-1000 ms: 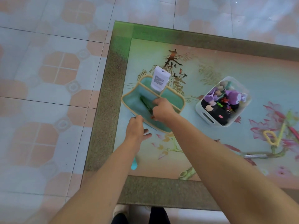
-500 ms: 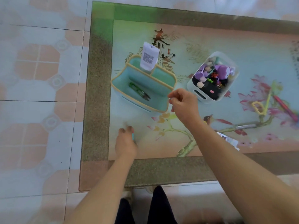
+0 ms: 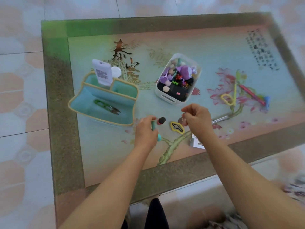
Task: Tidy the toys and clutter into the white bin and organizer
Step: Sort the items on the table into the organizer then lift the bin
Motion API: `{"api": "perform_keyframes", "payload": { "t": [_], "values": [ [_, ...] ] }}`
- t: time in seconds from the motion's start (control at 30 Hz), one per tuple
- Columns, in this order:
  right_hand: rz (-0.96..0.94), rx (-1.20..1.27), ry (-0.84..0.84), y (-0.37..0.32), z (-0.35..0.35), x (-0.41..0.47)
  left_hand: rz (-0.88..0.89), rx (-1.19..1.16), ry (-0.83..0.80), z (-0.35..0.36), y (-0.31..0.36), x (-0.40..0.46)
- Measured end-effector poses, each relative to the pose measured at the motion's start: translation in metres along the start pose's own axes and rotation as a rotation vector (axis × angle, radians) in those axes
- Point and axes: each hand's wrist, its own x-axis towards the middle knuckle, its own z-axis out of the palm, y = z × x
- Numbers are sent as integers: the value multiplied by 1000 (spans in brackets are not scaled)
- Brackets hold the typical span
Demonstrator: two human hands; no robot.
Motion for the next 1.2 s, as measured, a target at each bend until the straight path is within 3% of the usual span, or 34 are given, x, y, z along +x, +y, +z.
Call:
{"api": "perform_keyframes", "payload": {
  "t": [0.1, 0.27, 0.37, 0.57, 0.7, 0.8, 1.0, 1.2],
  "values": [
    [-3, -158, -76, 19, -10, 11, 76, 184, -61, 18, 13, 18],
    [-12, -423, -263, 59, -10, 25, 98, 302, -66, 38, 16, 38],
    [-116, -595, -356, 74, 9, 28, 83, 307, -12, 39, 21, 42],
    [-215, -842, -350, 67, 32, 38, 107, 246, 48, 26, 46, 51],
    [-194, -741, -441, 54, 28, 52, 126, 203, 99, 10, 59, 52],
    [-156, -520, -383, 32, 20, 62, 145, 151, 175, -8, 67, 44],
    [-293, -155, -294, -64, 14, 63, 166, 63, 370, -78, 78, 18],
    [-464, -146, -472, -129, 64, 26, -32, 110, 522, -151, 39, 6]
  ]
}}
